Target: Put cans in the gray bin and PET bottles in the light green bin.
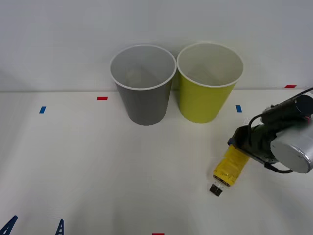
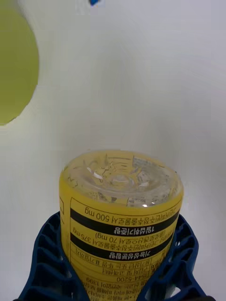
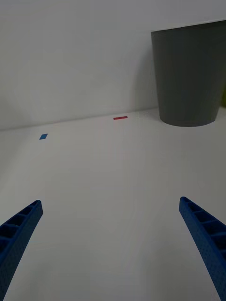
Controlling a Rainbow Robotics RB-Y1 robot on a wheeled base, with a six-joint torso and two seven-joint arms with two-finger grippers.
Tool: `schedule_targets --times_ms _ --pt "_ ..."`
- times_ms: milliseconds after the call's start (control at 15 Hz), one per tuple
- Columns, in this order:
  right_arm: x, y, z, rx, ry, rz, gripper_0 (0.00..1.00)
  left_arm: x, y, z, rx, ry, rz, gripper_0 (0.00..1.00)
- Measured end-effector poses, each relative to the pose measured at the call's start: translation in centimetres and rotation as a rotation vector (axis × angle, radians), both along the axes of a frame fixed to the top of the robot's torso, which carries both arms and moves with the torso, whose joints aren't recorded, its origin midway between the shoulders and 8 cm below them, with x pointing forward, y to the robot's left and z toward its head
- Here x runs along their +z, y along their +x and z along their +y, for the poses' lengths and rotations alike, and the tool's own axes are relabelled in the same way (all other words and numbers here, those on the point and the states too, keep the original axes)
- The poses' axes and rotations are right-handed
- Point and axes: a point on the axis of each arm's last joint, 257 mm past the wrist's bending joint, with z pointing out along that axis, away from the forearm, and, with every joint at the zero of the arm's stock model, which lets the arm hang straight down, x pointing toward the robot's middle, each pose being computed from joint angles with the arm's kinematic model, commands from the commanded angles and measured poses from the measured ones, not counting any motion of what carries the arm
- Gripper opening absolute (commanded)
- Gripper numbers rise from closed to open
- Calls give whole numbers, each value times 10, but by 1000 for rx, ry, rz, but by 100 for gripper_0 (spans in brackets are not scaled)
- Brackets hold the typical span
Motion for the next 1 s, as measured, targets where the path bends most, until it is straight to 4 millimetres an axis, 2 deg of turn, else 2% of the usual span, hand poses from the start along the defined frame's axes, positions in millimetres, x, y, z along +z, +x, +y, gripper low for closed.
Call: schedule_targets --times_ms 467,733,867,1000 --pt "25 -16 -23 274 -300 -145 0 0 0 0 0 0 0 100" --pt "44 -16 -36 436 -497 -208 0 0 0 0 0 0 0 100" --pt "61 -17 -36 456 -540 -260 0 0 0 0 0 0 0 100" --pt "81 -16 -26 464 -535 -324 0 0 0 0 0 0 0 100"
